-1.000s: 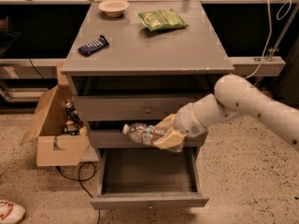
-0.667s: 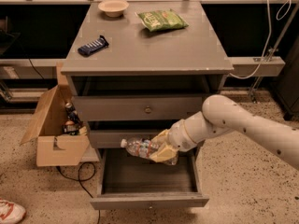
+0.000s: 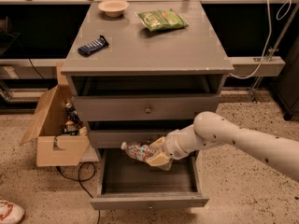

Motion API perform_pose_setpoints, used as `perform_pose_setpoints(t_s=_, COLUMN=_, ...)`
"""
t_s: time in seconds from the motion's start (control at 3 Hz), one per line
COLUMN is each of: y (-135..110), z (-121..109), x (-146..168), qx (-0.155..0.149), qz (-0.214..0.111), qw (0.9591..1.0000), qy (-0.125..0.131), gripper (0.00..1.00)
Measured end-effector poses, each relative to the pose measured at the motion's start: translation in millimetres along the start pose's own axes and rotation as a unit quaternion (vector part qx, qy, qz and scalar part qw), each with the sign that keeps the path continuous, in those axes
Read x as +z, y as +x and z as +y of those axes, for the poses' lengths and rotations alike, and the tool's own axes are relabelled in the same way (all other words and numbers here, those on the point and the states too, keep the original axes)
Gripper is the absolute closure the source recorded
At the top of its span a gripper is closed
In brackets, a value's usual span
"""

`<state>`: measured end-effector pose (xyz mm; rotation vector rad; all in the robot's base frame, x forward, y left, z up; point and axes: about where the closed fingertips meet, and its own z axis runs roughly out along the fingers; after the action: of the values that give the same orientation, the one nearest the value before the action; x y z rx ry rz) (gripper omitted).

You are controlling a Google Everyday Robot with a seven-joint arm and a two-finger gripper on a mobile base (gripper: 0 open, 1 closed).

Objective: Place water bottle into bottom drawer

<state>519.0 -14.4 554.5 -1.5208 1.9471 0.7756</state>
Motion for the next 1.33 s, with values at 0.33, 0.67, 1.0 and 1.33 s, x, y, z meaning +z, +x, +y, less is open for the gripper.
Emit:
perform_pose_setpoints(t_s=0.33, y=0, z=0, x=0, qx=0.000, qz=0.000, qw=1.0000, qy=0.000, gripper=1.00)
perform_pose_setpoints(t_s=0.67, y=17, z=-8, x=21, qx=-0.002, qz=-0.017, qw=0.9998, qy=-0.003, gripper=1.00)
perform_pose_setpoints(t_s=1.0, y=52, z=-32, x=65, qx=-0.011, qz=-0.063, qw=0.9979, qy=0.002, gripper=1.00)
perform_pose_setpoints(t_s=1.33, y=99, z=-52, x=136, qx=-0.006, qz=-0.095, qw=0.9953, qy=-0.018, gripper=1.00)
